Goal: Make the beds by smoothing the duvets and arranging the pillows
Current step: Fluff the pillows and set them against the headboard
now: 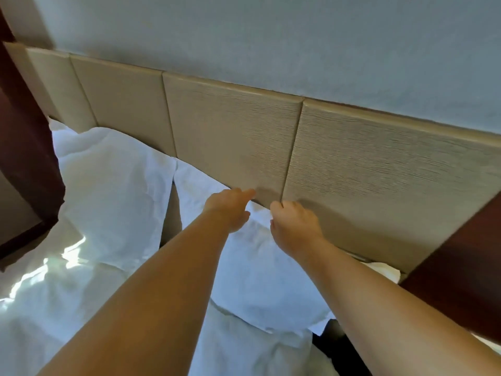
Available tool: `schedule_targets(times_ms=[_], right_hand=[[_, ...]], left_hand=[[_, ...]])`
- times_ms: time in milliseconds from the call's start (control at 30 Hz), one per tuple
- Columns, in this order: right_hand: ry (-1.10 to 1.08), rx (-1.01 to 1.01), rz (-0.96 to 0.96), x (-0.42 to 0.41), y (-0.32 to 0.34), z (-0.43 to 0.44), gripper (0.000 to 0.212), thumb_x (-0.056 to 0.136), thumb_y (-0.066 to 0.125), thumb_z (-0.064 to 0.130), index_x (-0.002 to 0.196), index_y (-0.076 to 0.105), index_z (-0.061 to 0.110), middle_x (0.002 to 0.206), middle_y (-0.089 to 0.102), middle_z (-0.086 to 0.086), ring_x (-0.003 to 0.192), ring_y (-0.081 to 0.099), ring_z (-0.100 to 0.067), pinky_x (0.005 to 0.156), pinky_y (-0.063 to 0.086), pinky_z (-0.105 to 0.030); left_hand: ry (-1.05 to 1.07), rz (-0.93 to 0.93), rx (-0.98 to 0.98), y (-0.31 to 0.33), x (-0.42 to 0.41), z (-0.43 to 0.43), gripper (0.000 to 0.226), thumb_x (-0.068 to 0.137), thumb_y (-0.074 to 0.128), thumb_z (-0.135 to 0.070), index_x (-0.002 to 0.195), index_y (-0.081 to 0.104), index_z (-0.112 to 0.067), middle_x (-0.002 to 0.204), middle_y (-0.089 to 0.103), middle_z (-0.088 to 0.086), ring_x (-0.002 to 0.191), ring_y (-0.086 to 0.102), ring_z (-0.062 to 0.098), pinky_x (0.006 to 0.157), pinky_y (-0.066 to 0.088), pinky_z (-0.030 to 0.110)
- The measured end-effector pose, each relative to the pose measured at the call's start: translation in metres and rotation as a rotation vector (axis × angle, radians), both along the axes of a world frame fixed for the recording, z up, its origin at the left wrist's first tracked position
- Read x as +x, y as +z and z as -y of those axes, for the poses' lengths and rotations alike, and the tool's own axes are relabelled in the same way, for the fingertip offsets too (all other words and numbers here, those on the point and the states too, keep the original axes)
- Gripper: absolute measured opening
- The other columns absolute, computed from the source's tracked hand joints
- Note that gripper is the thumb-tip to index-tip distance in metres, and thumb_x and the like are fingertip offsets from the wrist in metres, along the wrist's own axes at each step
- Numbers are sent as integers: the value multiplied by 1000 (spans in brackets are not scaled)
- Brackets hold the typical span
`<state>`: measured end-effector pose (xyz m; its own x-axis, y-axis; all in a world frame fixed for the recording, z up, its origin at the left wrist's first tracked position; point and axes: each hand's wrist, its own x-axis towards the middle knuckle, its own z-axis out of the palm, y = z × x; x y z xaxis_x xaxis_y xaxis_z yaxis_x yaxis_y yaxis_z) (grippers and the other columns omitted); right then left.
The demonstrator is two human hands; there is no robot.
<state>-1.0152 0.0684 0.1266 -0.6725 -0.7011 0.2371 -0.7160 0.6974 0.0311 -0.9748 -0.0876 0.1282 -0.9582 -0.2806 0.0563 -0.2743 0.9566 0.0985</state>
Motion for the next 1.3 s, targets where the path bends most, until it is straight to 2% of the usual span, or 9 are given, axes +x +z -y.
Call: schedule_targets(times_ms=[67, 167, 333, 533, 633, 733, 867, 1033, 1300], right_hand=[[-50, 19, 17, -7, -10, -31, 6, 89, 52, 11, 94, 52, 13, 98, 60, -6, 92, 58, -29, 61, 33, -31], [-131, 63, 133, -14, -24, -64, 13, 93, 49, 18, 103, 52, 11, 107, 61, -8, 100, 59, -29, 73, 45, -34], [-206, 150, 348, -25, -41, -84, 25, 98, 44, 25, 115, 48, 7, 121, 56, -12, 111, 55, -30, 87, 44, -37], [-255, 119, 462, -22, -44, -76, 30, 96, 51, 29, 117, 47, 8, 119, 58, -10, 109, 57, -29, 83, 44, -37], [-242, 82, 522, -20, -44, -77, 21, 93, 52, 22, 108, 55, 8, 113, 63, -10, 97, 60, -27, 72, 43, -33], [-176, 124, 388, -14, -31, -85, 16, 93, 47, 14, 102, 60, 12, 111, 66, -10, 102, 62, -31, 76, 48, -35], [-145, 79, 158, -17, 9, -92, 22, 91, 43, 4, 109, 55, 7, 111, 66, -12, 104, 62, -33, 79, 48, -37], [-170, 60, 26, -29, 51, -89, 23, 89, 48, 3, 109, 54, 10, 112, 65, -8, 106, 63, -29, 77, 49, -35], [-128, 119, -193, -18, 31, -67, 15, 94, 49, 14, 108, 53, 13, 111, 61, -8, 104, 58, -26, 70, 45, -33]], left_hand=[[-24, 61, 55, -8, -10, -26, 48, 96, 53, -33, 140, 33, -37, 132, 54, 3, 117, 55, 25, 92, 50, 40], [-10, 120, 40, -23, -25, -54, 39, 93, 57, -31, 130, 44, -30, 125, 55, 1, 112, 57, 25, 86, 49, 38], [64, 231, -23, -35, -34, -66, 37, 94, 57, -22, 130, 47, -24, 124, 56, 2, 114, 57, 24, 83, 46, 33], [-15, 117, 9, -40, -33, -70, 35, 96, 54, -28, 128, 41, -29, 122, 56, -1, 112, 57, 24, 83, 48, 35], [-97, 229, 12, -43, -33, -81, 34, 94, 53, -34, 126, 41, -34, 117, 59, -1, 107, 59, 25, 81, 48, 35], [24, 294, -74, -43, -33, -94, 26, 94, 51, -28, 120, 53, -26, 117, 61, -1, 109, 59, 22, 79, 45, 33], [94, 36, -132, -7, -38, -105, 22, 93, 52, -13, 112, 63, -15, 109, 65, 5, 101, 63, 27, 73, 45, 31], [187, -136, 65, 34, -45, -109, 22, 91, 47, -9, 108, 60, -10, 110, 64, 10, 100, 61, 29, 74, 43, 33], [113, -283, 277, 11, -26, -105, 26, 95, 47, -18, 121, 48, -19, 107, 64, 7, 96, 61, 28, 79, 54, 41]])
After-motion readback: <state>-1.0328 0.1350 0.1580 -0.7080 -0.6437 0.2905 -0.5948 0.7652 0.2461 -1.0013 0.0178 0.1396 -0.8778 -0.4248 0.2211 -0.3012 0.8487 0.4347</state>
